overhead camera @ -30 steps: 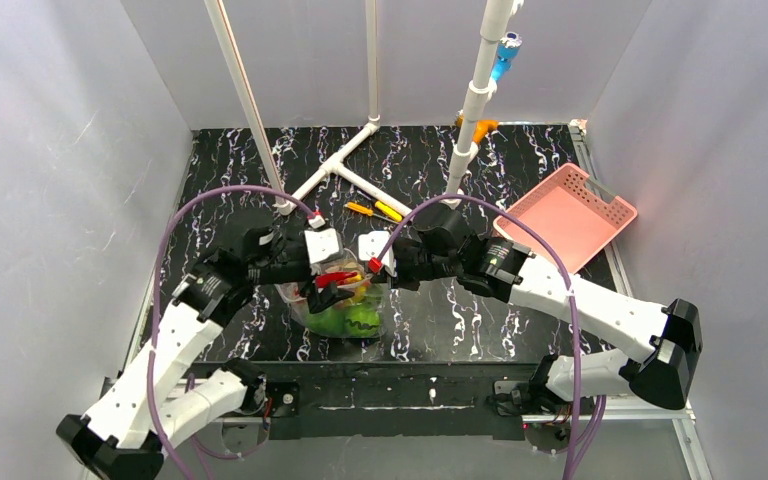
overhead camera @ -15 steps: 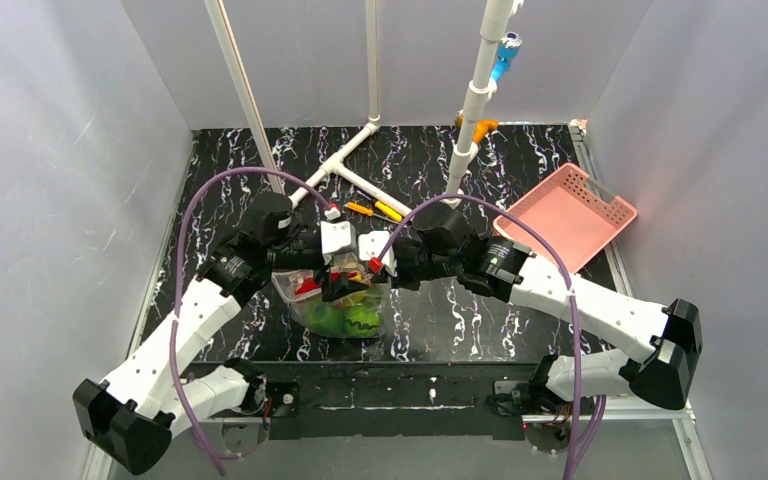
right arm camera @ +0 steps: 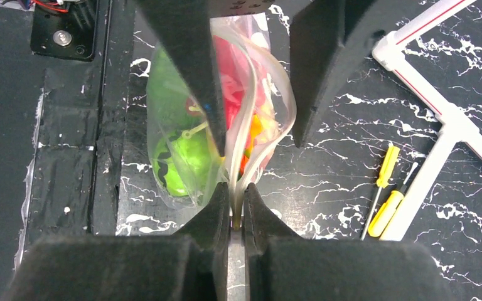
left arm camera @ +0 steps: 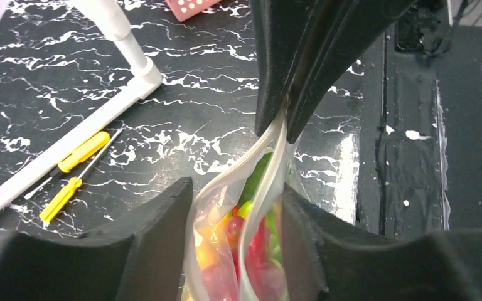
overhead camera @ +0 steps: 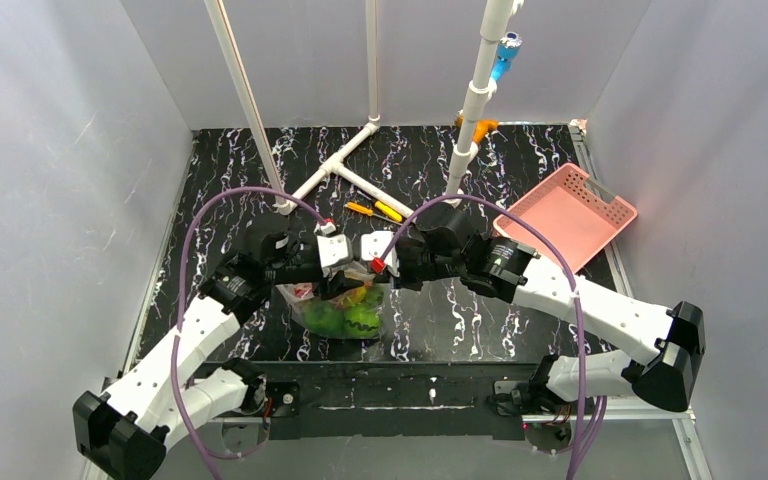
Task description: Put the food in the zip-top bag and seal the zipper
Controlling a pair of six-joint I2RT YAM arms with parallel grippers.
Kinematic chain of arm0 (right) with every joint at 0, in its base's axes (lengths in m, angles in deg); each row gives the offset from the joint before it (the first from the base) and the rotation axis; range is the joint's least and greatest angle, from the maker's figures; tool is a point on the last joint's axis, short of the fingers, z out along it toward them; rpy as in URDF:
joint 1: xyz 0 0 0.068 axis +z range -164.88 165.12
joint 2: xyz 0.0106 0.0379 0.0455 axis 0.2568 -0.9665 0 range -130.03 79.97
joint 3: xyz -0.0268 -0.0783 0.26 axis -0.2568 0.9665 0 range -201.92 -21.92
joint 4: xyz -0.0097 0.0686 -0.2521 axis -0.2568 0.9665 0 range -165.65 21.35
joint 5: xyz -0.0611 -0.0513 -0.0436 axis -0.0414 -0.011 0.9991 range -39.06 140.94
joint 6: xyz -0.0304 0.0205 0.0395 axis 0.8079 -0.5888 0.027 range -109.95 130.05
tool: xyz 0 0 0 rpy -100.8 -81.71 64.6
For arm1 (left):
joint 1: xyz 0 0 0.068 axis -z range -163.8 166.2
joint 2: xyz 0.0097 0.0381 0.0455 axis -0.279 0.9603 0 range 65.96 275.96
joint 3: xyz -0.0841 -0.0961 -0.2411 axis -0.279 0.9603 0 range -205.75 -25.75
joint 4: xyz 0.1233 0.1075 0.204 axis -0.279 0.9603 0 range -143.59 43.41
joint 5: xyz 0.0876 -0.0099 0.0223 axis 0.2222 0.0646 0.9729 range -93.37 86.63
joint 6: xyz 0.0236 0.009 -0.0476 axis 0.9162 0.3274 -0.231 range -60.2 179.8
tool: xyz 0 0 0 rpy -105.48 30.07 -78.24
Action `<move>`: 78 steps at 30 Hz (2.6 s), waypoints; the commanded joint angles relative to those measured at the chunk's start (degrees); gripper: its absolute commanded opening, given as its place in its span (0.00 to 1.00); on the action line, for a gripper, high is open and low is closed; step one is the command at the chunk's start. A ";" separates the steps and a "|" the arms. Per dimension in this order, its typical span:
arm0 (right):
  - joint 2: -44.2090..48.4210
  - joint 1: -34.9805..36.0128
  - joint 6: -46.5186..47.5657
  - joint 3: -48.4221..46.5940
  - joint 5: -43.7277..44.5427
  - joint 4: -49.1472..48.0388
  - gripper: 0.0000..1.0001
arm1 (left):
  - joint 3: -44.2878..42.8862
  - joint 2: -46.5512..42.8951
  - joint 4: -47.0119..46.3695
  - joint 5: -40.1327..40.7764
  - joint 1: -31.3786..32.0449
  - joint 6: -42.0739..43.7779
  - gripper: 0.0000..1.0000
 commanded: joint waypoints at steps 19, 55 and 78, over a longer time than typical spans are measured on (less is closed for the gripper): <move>9.91 -1.32 -30.72 7.45 6.68 -12.76 0.99 | 1.33 -10.36 0.68 6.10 0.24 -17.62 0.00; 6.51 -13.74 -54.11 28.20 -13.92 -58.11 0.53 | 9.25 -19.56 -10.70 13.68 0.24 -36.37 0.00; -3.16 -15.43 -63.39 21.26 -29.01 -68.05 0.42 | 9.13 -18.95 -11.91 13.14 0.25 -40.06 0.00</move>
